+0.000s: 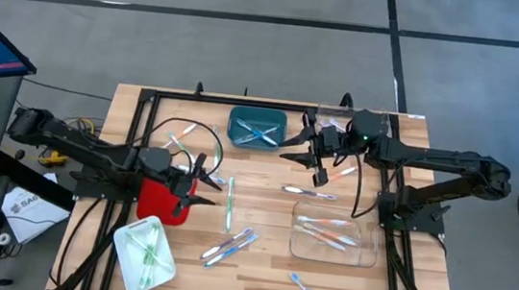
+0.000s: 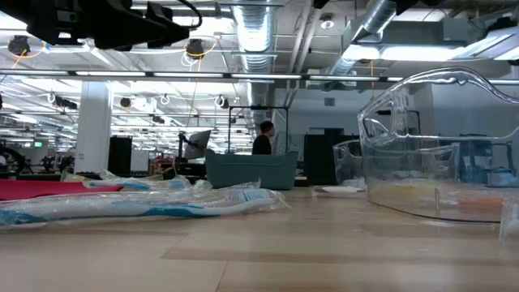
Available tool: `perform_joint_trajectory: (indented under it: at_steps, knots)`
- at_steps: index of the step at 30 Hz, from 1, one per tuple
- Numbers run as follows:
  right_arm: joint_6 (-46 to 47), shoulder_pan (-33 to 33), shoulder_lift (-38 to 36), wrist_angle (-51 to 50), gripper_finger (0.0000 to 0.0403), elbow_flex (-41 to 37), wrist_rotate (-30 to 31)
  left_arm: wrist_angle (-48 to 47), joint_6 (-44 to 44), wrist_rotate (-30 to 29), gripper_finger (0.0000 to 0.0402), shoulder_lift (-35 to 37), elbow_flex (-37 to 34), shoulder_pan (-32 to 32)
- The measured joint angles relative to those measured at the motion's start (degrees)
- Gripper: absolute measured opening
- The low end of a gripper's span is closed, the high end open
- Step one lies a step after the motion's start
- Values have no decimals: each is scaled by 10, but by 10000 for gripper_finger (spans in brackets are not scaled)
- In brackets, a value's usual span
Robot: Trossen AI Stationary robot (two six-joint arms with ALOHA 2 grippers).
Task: Pick & Place Toothbrushes
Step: Put the green toothbrush into the white bin
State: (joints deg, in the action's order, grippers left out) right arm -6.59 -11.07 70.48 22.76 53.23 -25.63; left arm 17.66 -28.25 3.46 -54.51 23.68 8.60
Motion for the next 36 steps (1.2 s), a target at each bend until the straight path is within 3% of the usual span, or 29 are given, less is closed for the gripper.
perform_joint_trajectory:
  at_steps: [5, 9, 13, 15, 17, 23, 26, 31, 36]
  knots:
    - [0, 0, 0, 0, 108, 0, 0, 1, 41, -3, 191, 1, -1, 0]
    - [0, 0, 0, -1, 108, 0, 0, 5, 125, -45, 191, 10, 9, -3]
    - [0, 0, 0, -11, 108, 0, 0, -26, 164, -202, 191, 10, 35, -5]
    - [1, 0, 0, -13, 108, 0, 0, -102, 183, -291, 191, 10, 65, -5]
    - [1, 0, 0, -13, 108, 0, 0, -194, 237, -337, 191, 10, 105, -14]
    - [1, 0, 0, -16, 108, 0, 0, -414, 421, -334, 191, 10, 203, -71]
    - [0, 0, 0, -16, 108, 0, 0, -493, 485, -287, 191, 10, 226, -99]
    - [-7, 0, 0, -24, 108, 0, 0, -549, 557, -152, 191, 10, 223, -143]
    - [-13, 0, 0, -24, 108, 0, 0, -547, 715, -102, 191, 12, 209, -158]
